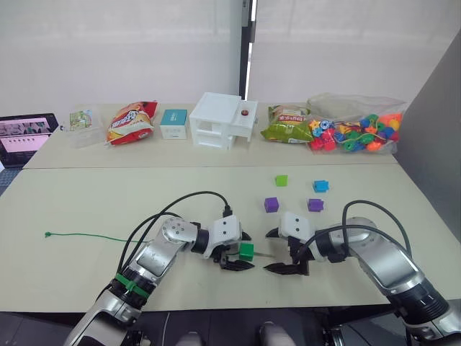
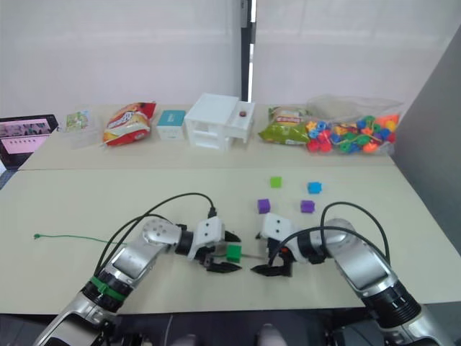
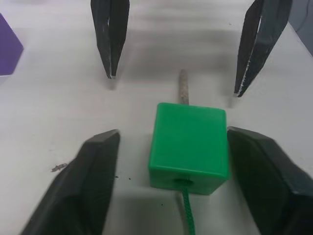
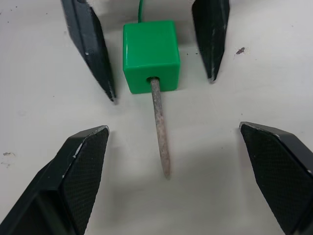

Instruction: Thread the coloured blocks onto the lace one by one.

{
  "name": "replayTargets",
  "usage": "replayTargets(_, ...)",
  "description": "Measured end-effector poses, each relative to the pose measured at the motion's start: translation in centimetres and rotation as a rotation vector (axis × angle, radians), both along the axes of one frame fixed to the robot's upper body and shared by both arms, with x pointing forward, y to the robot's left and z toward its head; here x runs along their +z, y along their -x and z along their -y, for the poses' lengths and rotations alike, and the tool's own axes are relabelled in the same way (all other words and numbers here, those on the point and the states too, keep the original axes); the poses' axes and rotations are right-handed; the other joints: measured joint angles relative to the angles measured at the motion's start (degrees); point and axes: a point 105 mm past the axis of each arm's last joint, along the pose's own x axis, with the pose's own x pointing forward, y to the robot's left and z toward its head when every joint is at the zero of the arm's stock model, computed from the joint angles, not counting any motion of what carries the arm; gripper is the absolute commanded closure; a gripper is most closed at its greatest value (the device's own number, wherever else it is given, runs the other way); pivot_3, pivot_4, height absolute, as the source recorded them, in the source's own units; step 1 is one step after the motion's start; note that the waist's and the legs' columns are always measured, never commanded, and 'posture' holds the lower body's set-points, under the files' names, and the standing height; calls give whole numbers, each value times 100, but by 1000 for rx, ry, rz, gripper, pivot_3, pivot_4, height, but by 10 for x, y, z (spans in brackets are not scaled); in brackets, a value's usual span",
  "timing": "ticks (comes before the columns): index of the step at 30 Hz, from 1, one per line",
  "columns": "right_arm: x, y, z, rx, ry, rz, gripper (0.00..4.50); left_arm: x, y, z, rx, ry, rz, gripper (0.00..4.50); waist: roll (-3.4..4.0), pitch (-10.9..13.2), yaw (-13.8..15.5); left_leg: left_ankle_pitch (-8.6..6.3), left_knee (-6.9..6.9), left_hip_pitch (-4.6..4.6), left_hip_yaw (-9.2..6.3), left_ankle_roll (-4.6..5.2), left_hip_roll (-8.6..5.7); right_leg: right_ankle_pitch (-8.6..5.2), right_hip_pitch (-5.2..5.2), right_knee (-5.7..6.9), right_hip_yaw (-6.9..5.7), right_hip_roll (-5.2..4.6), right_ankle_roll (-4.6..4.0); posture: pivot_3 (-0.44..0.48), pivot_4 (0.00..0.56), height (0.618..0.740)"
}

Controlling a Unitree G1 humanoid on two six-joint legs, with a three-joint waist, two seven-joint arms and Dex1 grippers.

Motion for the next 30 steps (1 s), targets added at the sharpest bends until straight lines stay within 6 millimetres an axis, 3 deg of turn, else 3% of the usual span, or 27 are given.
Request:
replayTargets(4,-2,-1,0,-5,-4,-2,0,0,2,0,-15,0,-8,3227,0,0,0,0,0,0,0,0,0,0,0,0,0,-1,0,0,150,740)
replayTargets(10,-3,-3,1,1,-5,13,0,0,3,0,-23,-2,-13,3297,0,0,0,0,0,0,0,0,0,0,0,0,0,-1,0,0,150,740)
replayTargets(15,-8,-4,4,4,0,16,1466,0,3,-4,-23,-4,-17,3297,0,0,-4,0,0,1,0,0,0,0,1,0,0,0,0,0,150,740)
replayTargets(24,-10,-3,2,39,1,36,4491,1,5,-6,-25,-10,-10,3297,0,0,-3,0,1,3,0,0,0,0,4,0,0,-1,0,0,150,740)
replayTargets(30,-10,-3,2,41,3,43,4500,0,5,-9,-20,-13,-14,3297,0,0,-4,0,1,4,0,0,0,0,4,0,0,0,0,0,150,740)
